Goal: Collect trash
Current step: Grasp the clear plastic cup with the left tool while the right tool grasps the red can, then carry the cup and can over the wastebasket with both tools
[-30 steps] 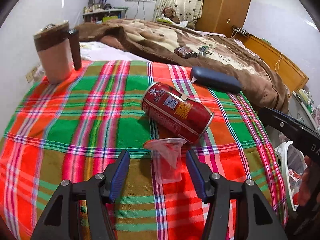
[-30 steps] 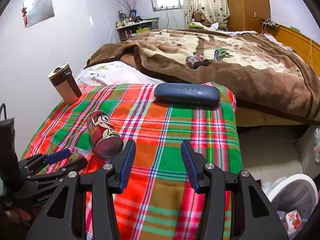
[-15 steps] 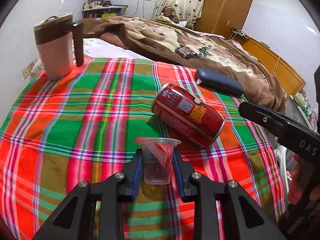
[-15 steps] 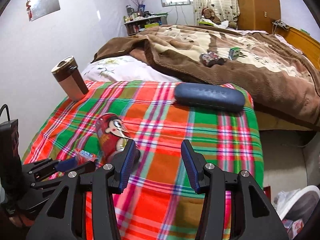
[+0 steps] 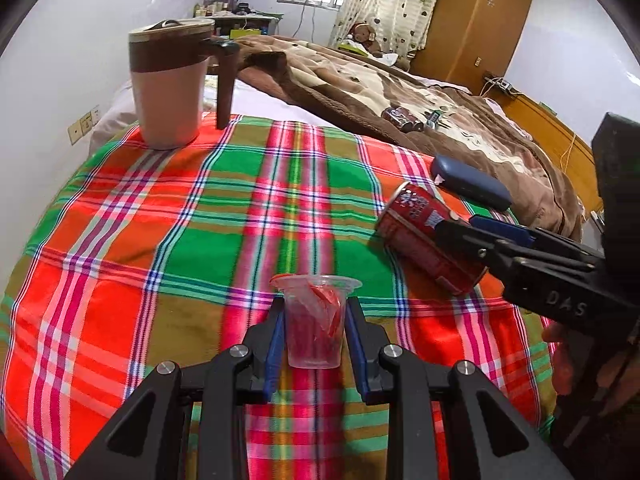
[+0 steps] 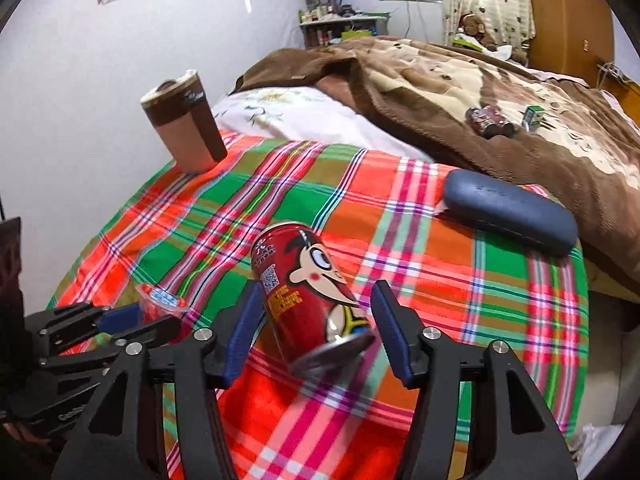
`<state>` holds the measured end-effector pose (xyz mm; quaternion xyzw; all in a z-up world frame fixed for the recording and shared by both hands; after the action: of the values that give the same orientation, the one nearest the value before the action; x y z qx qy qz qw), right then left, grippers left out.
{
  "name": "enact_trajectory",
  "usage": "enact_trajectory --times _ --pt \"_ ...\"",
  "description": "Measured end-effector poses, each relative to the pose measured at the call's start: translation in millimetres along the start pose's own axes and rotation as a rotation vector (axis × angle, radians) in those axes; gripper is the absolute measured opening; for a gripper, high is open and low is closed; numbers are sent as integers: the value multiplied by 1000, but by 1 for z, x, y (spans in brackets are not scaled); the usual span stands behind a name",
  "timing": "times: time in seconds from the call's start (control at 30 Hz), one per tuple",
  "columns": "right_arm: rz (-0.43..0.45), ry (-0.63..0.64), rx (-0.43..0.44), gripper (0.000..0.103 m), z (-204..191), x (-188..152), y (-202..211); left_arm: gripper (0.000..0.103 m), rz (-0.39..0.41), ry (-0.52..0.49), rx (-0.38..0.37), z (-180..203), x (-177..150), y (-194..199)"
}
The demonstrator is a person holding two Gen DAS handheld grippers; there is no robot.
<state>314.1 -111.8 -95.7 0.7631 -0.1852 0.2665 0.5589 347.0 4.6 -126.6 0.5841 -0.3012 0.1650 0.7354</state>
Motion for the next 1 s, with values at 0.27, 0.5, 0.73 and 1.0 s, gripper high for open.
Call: enact_trajectory --times 0.27,0.5,0.73,1.0 --pt "-42 66 -39 62 -6 -2 -14 29 -9 24 -15 -7 -3 -6" --pt "-78 68 -74 62 -3 -9 -23 29 -10 36 -27 -6 -3 -8" --pt "-49 14 -76 58 1 -12 -15 29 -2 23 -13 -5 -2 -7" --pt "-6 -16 -90 55 6 -13 -1 29 13 -6 -4 7 -3 4"
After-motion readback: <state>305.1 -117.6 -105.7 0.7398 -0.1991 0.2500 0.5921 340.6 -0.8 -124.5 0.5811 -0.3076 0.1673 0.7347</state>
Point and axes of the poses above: each gripper's, at about its wrist camera, not at the fingertips, and y roughly against the way its jaws point, z to its right, x to its top, the point moved 9 cm from there along -y, roughly the way its jaws point, and after that the axes turned 8 degrees about -y, right-handed, at the moved point
